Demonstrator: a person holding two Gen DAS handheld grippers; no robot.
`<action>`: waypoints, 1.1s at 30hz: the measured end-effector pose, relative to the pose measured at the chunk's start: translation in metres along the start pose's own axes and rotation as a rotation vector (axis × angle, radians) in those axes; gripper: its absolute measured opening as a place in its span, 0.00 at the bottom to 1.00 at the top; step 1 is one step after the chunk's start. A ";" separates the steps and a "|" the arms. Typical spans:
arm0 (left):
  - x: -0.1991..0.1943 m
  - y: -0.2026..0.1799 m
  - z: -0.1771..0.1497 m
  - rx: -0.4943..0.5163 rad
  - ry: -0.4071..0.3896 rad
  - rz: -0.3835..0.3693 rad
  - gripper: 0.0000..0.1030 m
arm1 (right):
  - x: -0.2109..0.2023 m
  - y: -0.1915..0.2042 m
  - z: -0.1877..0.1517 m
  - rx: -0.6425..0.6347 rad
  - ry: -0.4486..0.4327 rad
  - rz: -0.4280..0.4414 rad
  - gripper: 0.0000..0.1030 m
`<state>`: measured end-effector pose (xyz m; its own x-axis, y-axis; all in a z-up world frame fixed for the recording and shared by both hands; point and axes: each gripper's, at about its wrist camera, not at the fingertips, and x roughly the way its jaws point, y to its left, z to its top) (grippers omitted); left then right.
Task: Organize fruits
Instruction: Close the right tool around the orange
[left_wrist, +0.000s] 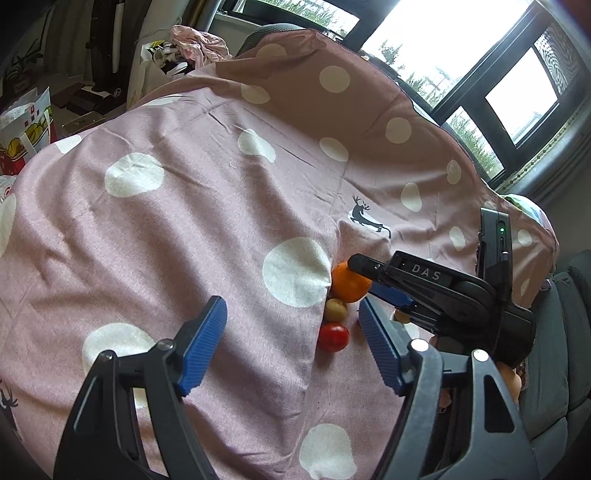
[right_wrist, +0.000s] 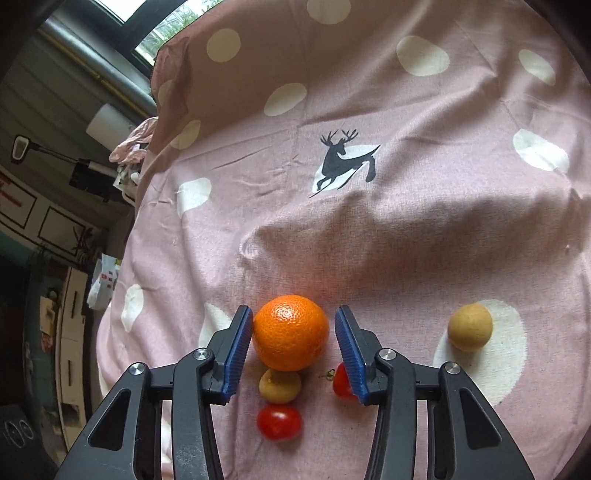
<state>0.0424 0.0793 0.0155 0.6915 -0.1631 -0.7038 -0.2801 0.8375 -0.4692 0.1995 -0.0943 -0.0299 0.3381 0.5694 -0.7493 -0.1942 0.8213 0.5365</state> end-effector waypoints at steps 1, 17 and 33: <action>0.001 -0.001 0.000 0.003 0.003 0.002 0.71 | 0.000 -0.001 0.001 0.005 -0.001 0.007 0.43; 0.013 -0.016 -0.013 0.076 0.046 0.021 0.71 | -0.044 -0.016 -0.003 0.020 -0.067 -0.026 0.66; 0.020 -0.017 -0.013 0.078 0.072 0.021 0.71 | 0.001 -0.006 -0.008 0.042 0.009 0.007 0.47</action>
<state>0.0523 0.0554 0.0025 0.6358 -0.1793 -0.7507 -0.2399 0.8785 -0.4131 0.1934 -0.0986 -0.0370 0.3288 0.5756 -0.7488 -0.1572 0.8151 0.5575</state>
